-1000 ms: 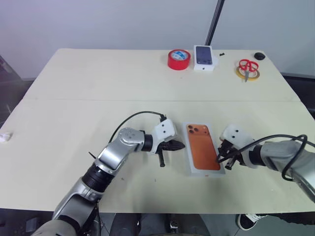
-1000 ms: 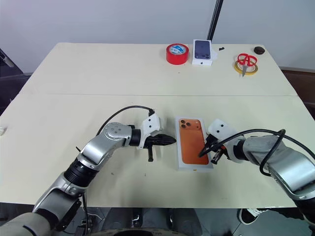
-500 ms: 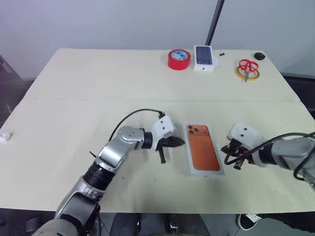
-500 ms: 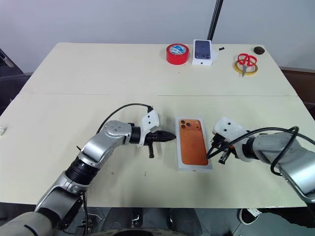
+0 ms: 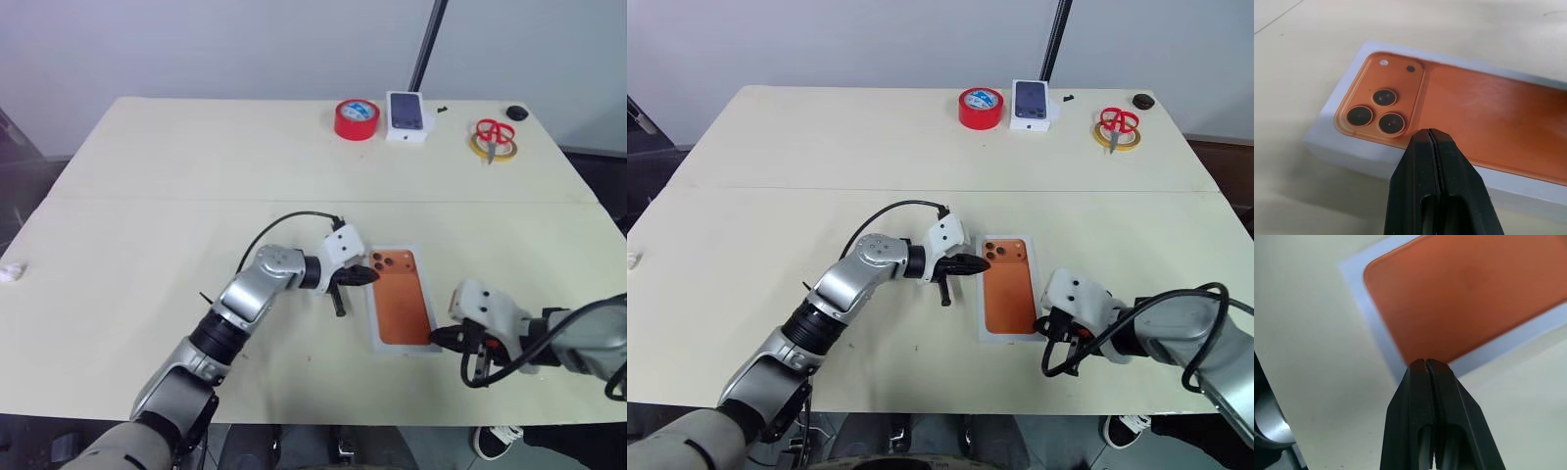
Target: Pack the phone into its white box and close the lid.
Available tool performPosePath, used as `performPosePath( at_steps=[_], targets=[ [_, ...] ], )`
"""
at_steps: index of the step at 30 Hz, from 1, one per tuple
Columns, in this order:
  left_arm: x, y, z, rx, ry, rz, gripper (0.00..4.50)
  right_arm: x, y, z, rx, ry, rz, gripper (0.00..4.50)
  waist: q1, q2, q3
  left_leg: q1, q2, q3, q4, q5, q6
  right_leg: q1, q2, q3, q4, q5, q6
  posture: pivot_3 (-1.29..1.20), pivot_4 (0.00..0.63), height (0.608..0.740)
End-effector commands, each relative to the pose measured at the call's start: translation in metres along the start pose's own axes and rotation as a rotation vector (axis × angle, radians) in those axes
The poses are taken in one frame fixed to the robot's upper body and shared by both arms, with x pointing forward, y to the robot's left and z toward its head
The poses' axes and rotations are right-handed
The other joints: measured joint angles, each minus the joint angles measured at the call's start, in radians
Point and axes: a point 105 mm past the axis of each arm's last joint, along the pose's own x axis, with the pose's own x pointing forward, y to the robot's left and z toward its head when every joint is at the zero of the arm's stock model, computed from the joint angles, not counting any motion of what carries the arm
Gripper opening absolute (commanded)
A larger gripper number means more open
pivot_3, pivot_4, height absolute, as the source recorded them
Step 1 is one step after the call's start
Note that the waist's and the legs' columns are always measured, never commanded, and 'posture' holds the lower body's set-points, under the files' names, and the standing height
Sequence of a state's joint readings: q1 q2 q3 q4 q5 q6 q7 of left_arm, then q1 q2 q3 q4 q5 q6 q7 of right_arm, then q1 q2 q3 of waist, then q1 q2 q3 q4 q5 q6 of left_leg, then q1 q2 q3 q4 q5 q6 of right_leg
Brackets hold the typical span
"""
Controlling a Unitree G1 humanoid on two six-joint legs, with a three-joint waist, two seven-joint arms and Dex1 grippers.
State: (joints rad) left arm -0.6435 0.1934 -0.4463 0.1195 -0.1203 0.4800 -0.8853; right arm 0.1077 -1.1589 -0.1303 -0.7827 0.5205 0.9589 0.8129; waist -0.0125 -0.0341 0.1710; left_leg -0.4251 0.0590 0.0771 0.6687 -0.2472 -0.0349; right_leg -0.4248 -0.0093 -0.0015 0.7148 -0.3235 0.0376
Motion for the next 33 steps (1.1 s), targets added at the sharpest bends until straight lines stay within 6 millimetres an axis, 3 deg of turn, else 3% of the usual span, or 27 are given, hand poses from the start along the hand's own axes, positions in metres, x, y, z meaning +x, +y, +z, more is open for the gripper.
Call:
performPosePath(
  at_steps=[1,6,11,16,19,24,33],
  targets=[
    [0.001,-0.003,-0.003,-0.009,0.004,-0.011,0.0,0.003,-0.001,0.001,-0.017,0.001,-0.027,0.05,-0.001,-0.001,0.0,0.001,0.0,0.0,0.0,0.0,0.0,0.001,0.0,0.0,0.0,0.0,0.0,0.0,0.15,0.69],
    [-0.028,0.017,0.007,-0.046,-0.079,0.092,0.0,-0.005,-0.023,0.02,-0.02,-0.113,-0.137,0.05,-0.006,0.0,0.0,0.001,0.0,0.0,0.0,0.0,0.0,0.001,0.0,0.0,0.0,0.0,0.0,0.0,0.15,0.69],
    [-0.093,0.049,0.008,-0.066,-0.155,0.315,0.0,-0.024,-0.074,0.049,-0.029,-0.339,-0.405,0.05,-0.008,0.0,0.0,0.002,0.001,0.0,0.0,0.001,-0.001,0.001,0.0,0.0,0.002,0.0,0.0,0.0,0.15,0.69],
    [-0.164,0.071,-0.015,-0.134,-0.152,0.58,0.0,-0.022,-0.11,0.047,0.056,-0.412,-0.493,0.05,-0.001,0.0,0.0,0.001,0.0,0.001,0.0,0.002,-0.003,0.001,-0.001,0.0,0.001,0.0,0.0,0.0,0.15,0.69],
    [-0.2,0.071,-0.03,-0.175,-0.131,0.714,0.0,-0.017,-0.127,0.048,0.116,-0.474,-0.495,0.05,-0.001,0.0,0.0,0.001,0.0,0.001,0.0,0.001,-0.002,0.0,-0.001,0.0,0.001,0.0,0.0,0.0,0.15,0.69],
    [-0.223,0.061,-0.047,-0.19,-0.08,0.801,0.0,0.001,-0.135,0.046,0.159,-0.504,-0.456,0.05,-0.001,0.0,0.0,0.001,0.0,0.001,0.0,0.001,-0.001,0.0,-0.001,0.0,0.002,0.0,0.0,0.0,0.15,0.69],
    [-0.225,0.055,-0.056,-0.236,-0.07,0.827,0.0,0.014,-0.126,0.041,0.162,-0.52,-0.411,0.05,-0.001,0.0,0.0,0.0,0.0,0.001,0.0,0.0,-0.001,0.0,-0.001,0.0,0.002,0.0,0.0,0.0,0.15,0.69]
  ],
)
